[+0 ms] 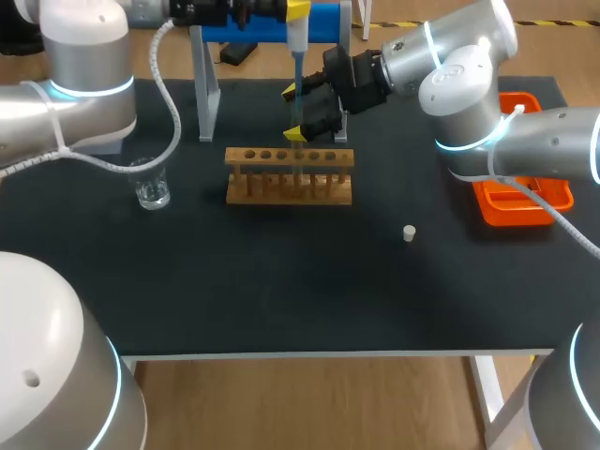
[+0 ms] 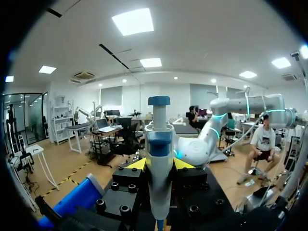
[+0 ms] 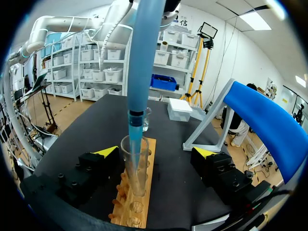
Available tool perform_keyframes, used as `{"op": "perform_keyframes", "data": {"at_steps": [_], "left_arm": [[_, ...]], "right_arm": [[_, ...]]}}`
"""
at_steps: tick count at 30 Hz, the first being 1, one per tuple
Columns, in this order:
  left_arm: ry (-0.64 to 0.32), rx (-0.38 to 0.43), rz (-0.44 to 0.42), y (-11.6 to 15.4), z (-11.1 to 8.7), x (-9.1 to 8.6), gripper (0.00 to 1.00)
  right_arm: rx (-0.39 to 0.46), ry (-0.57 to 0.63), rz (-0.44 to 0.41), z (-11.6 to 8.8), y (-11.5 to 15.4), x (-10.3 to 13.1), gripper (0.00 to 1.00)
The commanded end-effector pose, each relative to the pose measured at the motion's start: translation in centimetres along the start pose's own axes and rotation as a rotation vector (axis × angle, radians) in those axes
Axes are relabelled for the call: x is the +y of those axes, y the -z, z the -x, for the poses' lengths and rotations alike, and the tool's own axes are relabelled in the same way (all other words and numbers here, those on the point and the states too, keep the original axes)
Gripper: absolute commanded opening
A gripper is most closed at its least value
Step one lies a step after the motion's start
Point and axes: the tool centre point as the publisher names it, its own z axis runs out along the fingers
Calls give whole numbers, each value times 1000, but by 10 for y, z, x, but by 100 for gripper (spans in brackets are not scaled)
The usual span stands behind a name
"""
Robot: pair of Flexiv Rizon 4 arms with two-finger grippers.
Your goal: Invert the test tube, pick up the pipette, mount the tip to pipette, aspirate from beaker and dispense into the tube, eject the tip, return the pipette, and cap with the stopper.
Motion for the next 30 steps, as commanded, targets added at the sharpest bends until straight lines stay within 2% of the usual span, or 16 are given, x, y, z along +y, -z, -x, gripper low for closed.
{"op": "perform_keyframes", "data": {"at_steps": [1, 30], "left_arm": [[1, 0, -3, -1, 1, 3, 0], [19, -6, 10, -5, 1, 17, 0]], "right_arm": [[2, 0, -1, 0, 0, 0, 100], [2, 0, -1, 0, 0, 0, 100]]}}
